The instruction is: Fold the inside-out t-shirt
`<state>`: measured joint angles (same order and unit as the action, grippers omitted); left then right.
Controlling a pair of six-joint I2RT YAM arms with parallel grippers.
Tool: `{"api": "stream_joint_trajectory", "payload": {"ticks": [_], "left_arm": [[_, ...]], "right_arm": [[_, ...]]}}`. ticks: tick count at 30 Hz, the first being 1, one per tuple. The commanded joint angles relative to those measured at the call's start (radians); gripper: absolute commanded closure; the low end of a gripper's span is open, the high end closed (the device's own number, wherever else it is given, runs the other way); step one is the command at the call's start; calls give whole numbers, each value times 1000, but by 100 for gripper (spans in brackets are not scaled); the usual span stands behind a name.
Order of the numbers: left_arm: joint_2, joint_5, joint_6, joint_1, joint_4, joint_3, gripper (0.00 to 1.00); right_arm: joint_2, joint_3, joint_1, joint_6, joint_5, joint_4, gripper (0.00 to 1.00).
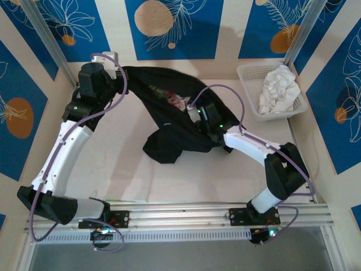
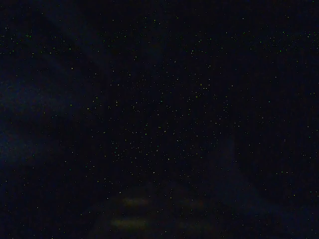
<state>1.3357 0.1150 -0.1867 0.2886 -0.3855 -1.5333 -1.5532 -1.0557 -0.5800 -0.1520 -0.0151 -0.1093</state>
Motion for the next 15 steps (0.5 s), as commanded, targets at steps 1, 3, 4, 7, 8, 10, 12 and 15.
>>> {"api": "stream_joint_trajectory", "payload": {"ticks": [1,3,4,7,8,10,12,15], "left_arm": [[54,91,-14,-35,24,50,100],[117,102,-7,-37,4,65,100],[145,99,-7,-37,-3,68,100],[213,92,-12,-37,-7,96,100],[223,92,-14,-37,7,120,100],[226,86,-21,-38,47,175,100],[231,78,-38,-46,87,234,100],[254,71,-74,-62,120,302,100]], "right_arm": [[39,22,4,24,-169,95,100],[25,-3,-4,29,-214,108,100],[18,-15,-11,32,-217,105,100],[8,-49,-15,21,-156,96,100],[8,-65,-9,16,-130,81,100],[19,-85,9,4,-77,68,100],[45,-95,34,-12,-81,87,100],[94,-100,66,-48,-150,145,100]]}}
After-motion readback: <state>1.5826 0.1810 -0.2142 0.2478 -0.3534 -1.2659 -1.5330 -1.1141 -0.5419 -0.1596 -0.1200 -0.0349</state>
